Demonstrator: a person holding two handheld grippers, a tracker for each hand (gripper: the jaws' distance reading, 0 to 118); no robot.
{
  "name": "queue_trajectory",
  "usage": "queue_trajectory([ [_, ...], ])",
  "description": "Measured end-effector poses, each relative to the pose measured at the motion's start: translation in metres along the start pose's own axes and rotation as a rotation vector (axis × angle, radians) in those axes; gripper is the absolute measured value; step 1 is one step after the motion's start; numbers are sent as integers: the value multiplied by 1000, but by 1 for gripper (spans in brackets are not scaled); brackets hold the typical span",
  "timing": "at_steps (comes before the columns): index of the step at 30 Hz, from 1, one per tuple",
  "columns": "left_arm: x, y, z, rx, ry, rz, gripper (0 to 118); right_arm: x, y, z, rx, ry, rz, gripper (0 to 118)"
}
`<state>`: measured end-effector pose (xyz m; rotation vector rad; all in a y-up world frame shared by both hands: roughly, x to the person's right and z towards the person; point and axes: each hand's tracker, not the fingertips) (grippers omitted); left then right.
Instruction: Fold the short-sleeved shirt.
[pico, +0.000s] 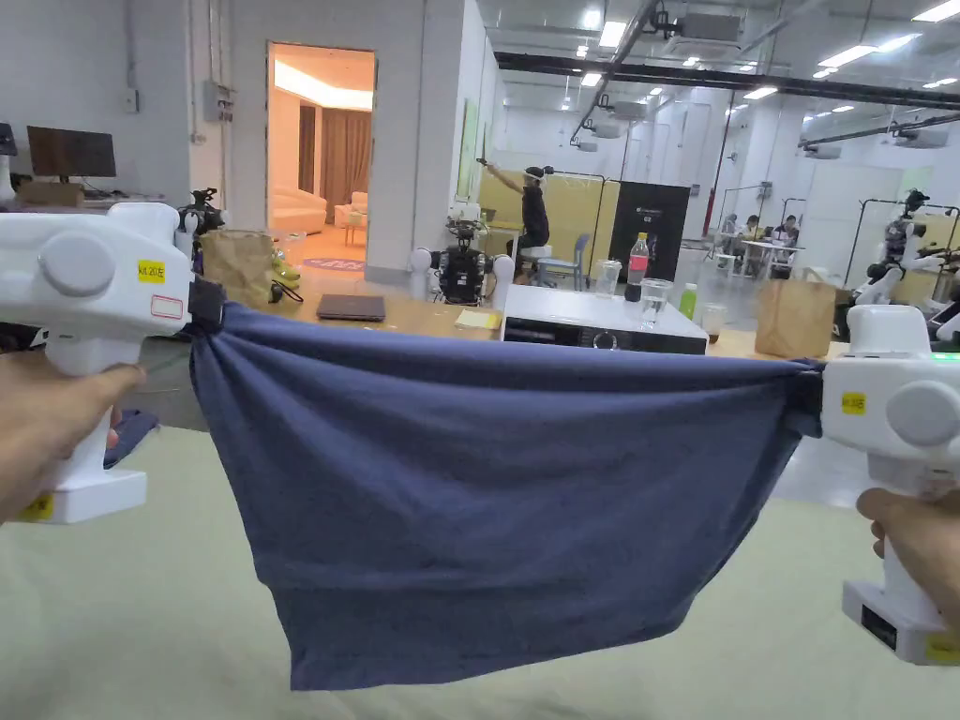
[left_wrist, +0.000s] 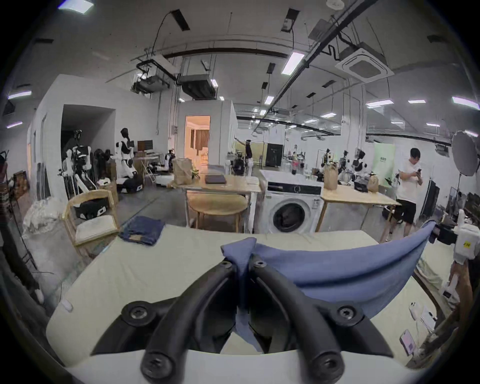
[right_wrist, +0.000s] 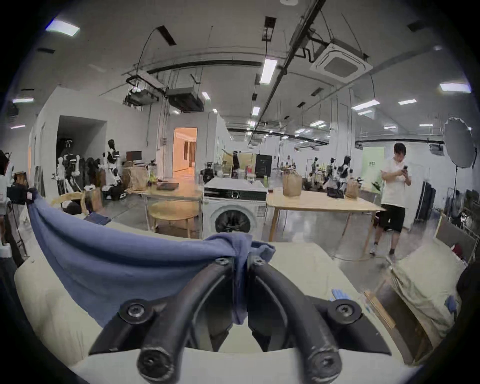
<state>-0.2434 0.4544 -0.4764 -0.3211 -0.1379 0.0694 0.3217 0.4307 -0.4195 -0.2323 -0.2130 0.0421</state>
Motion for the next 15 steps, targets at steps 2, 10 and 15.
queue_trajectory([
  [2, -2, 10, -3, 10, 5, -3, 1, -5, 11, -6, 13, -2, 14, 6],
  [10, -4, -21, -8, -9, 12, -8, 1, -17, -16, -16, 4, -10, 29, 6],
  [15, -9, -96, -2, -78, -15, 2, 1, -14, -89, -6, -87, -14, 47, 6],
])
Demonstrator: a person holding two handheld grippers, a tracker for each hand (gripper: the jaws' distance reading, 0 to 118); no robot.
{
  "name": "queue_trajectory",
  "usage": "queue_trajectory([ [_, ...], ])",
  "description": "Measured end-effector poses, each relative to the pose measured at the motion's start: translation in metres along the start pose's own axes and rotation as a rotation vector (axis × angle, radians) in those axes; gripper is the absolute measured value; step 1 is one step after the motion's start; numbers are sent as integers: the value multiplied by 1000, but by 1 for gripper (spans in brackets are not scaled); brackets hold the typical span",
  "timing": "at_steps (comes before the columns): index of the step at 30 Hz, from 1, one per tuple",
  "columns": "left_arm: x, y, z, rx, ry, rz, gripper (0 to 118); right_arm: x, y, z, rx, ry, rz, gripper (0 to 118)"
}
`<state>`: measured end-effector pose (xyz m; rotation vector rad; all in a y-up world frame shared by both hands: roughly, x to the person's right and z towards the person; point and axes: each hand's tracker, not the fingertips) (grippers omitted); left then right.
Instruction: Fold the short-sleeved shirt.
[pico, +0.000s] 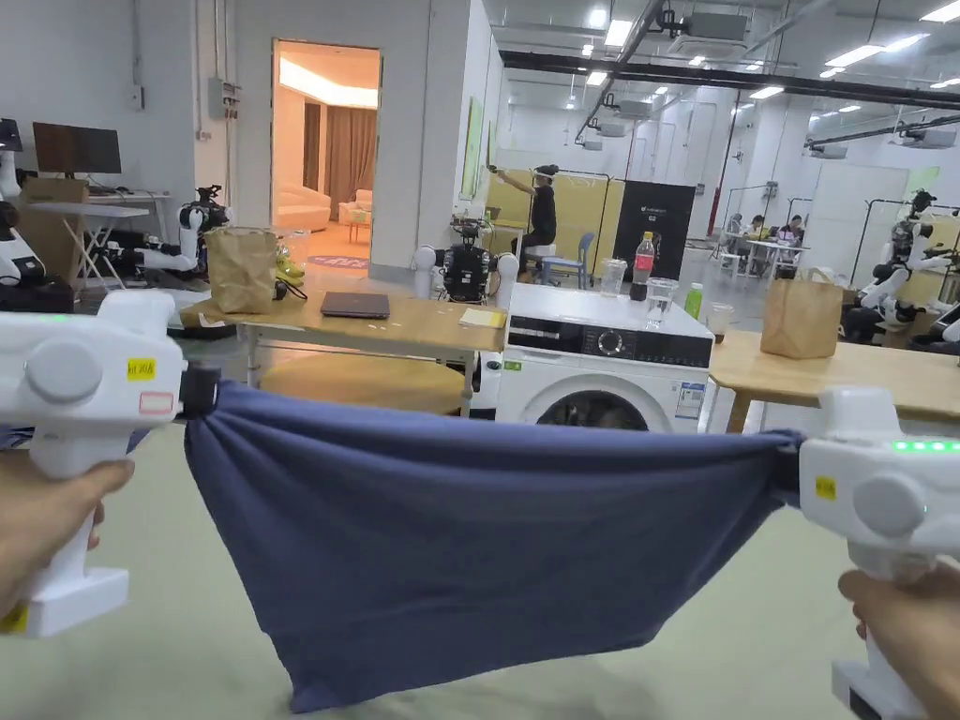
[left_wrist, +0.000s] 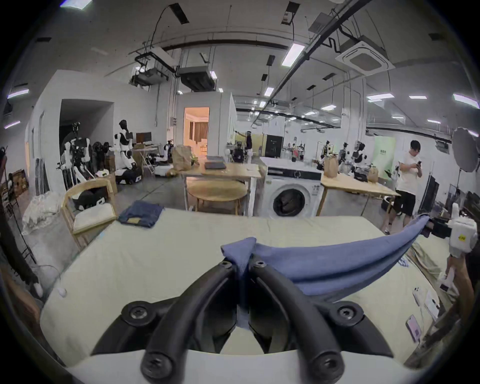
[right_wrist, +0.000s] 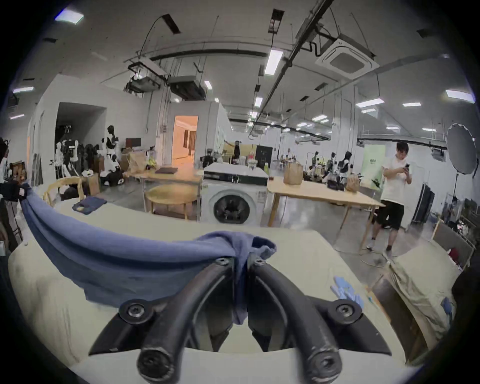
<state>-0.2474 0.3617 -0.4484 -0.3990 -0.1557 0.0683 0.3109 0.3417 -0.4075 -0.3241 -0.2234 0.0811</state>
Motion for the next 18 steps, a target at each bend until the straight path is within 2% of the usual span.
queue_trajectory([
  [9, 2, -153, 53, -66, -47, 91, 1, 9, -152, 43, -140, 2, 34, 6],
  [18, 2, -254, 110, -171, -40, 125, 1, 14, -243, 96, -245, -18, 80, 6],
])
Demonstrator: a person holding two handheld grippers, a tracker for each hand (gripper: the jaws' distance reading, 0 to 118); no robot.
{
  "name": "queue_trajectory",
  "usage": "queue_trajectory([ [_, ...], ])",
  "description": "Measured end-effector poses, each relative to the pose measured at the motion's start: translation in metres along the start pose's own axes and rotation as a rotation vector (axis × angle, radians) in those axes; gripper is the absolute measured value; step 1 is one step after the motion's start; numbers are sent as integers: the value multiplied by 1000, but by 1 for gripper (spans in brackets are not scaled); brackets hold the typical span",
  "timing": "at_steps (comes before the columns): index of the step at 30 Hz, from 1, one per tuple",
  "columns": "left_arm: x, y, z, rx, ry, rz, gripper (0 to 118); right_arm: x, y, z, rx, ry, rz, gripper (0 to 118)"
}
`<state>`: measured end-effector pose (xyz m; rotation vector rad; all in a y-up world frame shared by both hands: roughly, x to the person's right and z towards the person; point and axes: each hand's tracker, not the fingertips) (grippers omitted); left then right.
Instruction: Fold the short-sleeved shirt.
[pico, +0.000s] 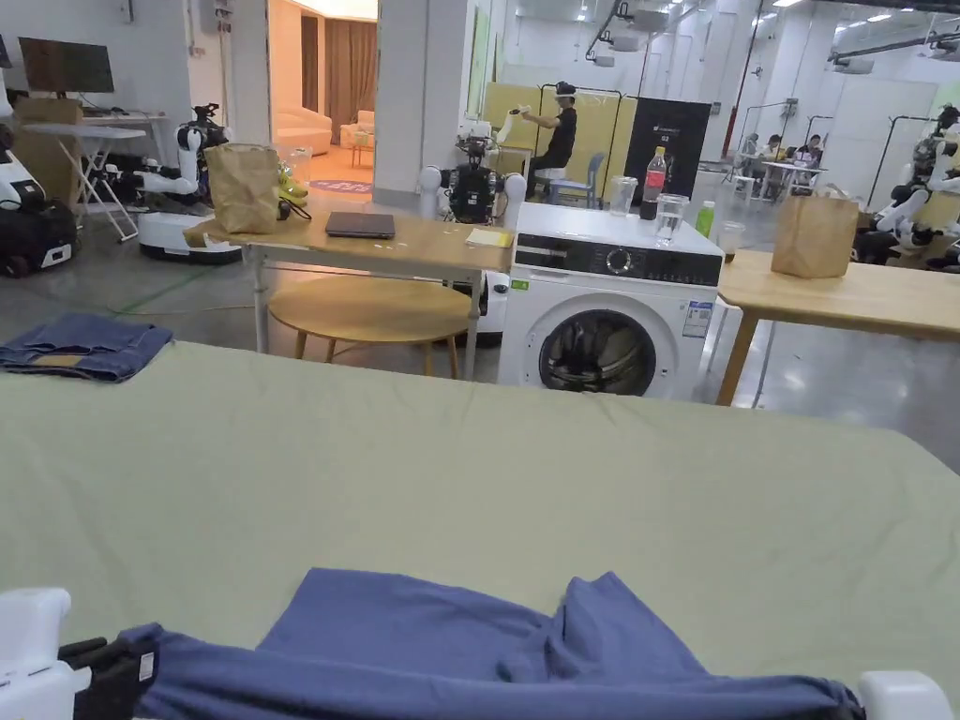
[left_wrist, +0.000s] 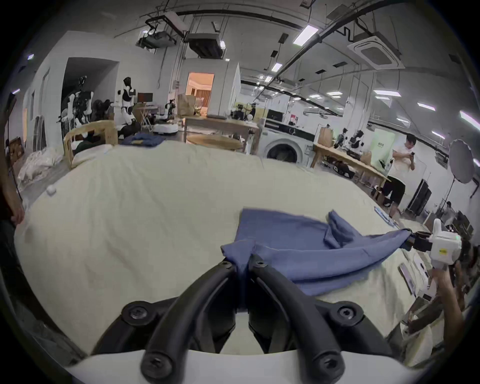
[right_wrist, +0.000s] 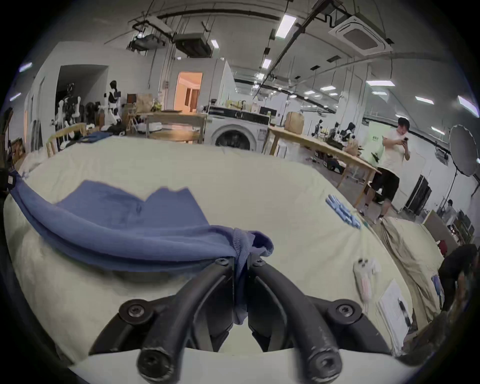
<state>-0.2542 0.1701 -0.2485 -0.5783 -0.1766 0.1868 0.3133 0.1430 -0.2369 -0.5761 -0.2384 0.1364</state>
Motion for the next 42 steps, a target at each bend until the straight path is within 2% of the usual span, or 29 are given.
queue_trajectory([
  [7, -2, -60, -5, -131, 38, -27, 1, -5, -48, -9, -105, 10, 4, 6],
  [13, -17, -81, -26, -211, 52, -13, 1, -11, -62, -13, -153, 12, 11, 10],
  [15, -19, -78, -28, -222, 53, 12, 6, -11, -58, -11, -147, 5, 9, 25],
  [17, -20, -73, -27, -223, 50, 25, 25, -12, -53, -3, -126, -2, 1, 51],
  [18, -18, -70, -23, -207, 41, 29, 30, -11, -48, 1, -102, -3, -10, 57],
  [22, -10, -51, -8, -105, -1, 42, 49, -15, -30, 18, 4, 24, -69, 57],
  [24, -3, -41, -3, -37, -18, 21, 49, -19, -20, 25, 62, 49, -97, 57],
  [29, 25, -17, 4, 73, -19, -11, 49, -44, 3, 41, 200, 47, -95, 57],
  [31, 34, -11, -1, 116, -14, -24, 49, -56, 12, 45, 243, 62, -118, 57],
  [32, 39, -9, -2, 135, -20, -35, 49, -60, 15, 47, 262, 72, -129, 55],
  [33, 46, -6, -3, 157, -22, -50, 47, -69, 17, 49, 283, 70, -140, 49],
  [35, 60, -3, -7, 187, -8, -101, 15, -79, 23, 50, 299, 76, -153, 7],
  [36, 69, -2, -9, 191, 29, -128, 0, -85, 26, 51, 314, 78, -164, 2],
  [37, 77, -2, -11, 201, 59, -152, 0, -90, 28, 52, 321, 88, -173, 0],
  [42, 92, 0, -21, 166, -8, -162, 0, -107, 31, 54, 332, 131, -169, 0],
])
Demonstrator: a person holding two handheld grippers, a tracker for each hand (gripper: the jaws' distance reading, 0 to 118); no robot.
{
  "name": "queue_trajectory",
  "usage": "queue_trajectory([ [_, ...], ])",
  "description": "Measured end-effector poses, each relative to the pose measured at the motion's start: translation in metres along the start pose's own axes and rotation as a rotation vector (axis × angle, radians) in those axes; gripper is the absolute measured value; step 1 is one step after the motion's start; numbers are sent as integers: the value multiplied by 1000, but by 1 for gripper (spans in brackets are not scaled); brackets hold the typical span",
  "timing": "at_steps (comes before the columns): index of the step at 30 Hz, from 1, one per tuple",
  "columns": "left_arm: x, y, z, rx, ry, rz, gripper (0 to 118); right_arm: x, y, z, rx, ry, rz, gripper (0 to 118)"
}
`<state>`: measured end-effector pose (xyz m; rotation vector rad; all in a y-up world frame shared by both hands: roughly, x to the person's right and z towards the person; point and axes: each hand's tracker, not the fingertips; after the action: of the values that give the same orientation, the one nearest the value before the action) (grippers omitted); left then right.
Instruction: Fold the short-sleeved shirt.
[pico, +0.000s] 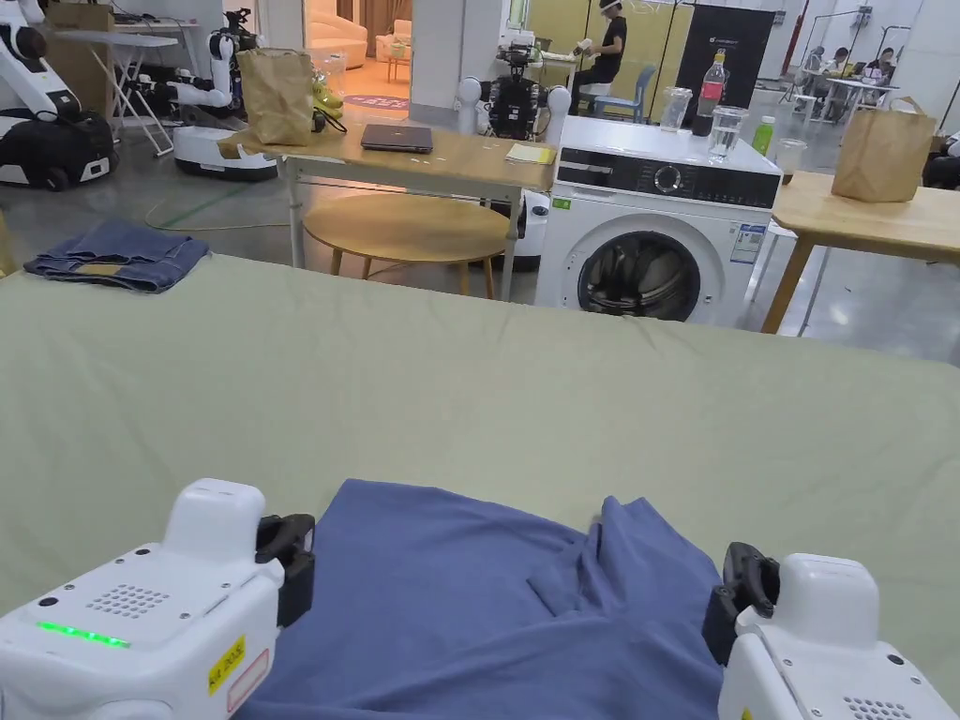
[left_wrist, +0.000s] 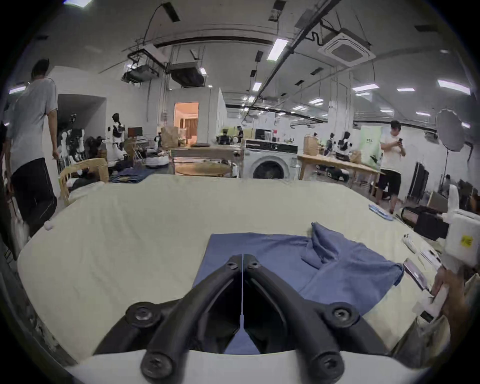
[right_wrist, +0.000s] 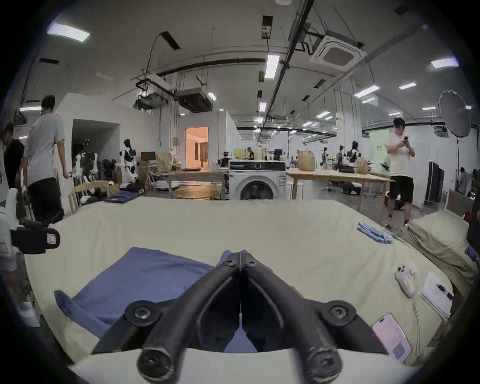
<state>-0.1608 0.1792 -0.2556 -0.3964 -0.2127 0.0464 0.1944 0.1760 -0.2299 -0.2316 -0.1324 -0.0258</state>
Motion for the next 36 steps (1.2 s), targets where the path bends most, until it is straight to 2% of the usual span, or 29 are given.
queue_trajectory([
  [5, -6, 2, -19, -84, -23, -12, 0, -2, -5, -6, -31, 10, 15, 0],
  [13, -45, 13, -56, -218, -56, 58, 0, 15, -13, -24, -118, 1, 23, 0],
  [19, -74, 10, -49, -363, -67, 186, 0, 20, -14, -33, -156, -7, 25, 0],
  [20, -78, 9, -48, -400, -55, 199, 2, 21, -15, -34, -160, -6, 26, 0],
  [22, -89, 4, -43, -469, -34, 235, 43, 20, -17, -37, -173, -2, 28, 0],
  [24, -95, -4, -35, -492, -7, 244, 50, 19, -19, -38, -181, 1, 30, 0],
  [27, -103, -18, -25, -549, 65, 242, 68, 18, -23, -40, -196, 4, 29, 0],
  [34, -119, -61, -28, -673, 186, 276, 69, 18, -32, -44, -236, 10, 22, 0],
  [36, -121, -74, -33, -691, 183, 298, 69, 20, -34, -45, -245, 7, 21, 0],
])
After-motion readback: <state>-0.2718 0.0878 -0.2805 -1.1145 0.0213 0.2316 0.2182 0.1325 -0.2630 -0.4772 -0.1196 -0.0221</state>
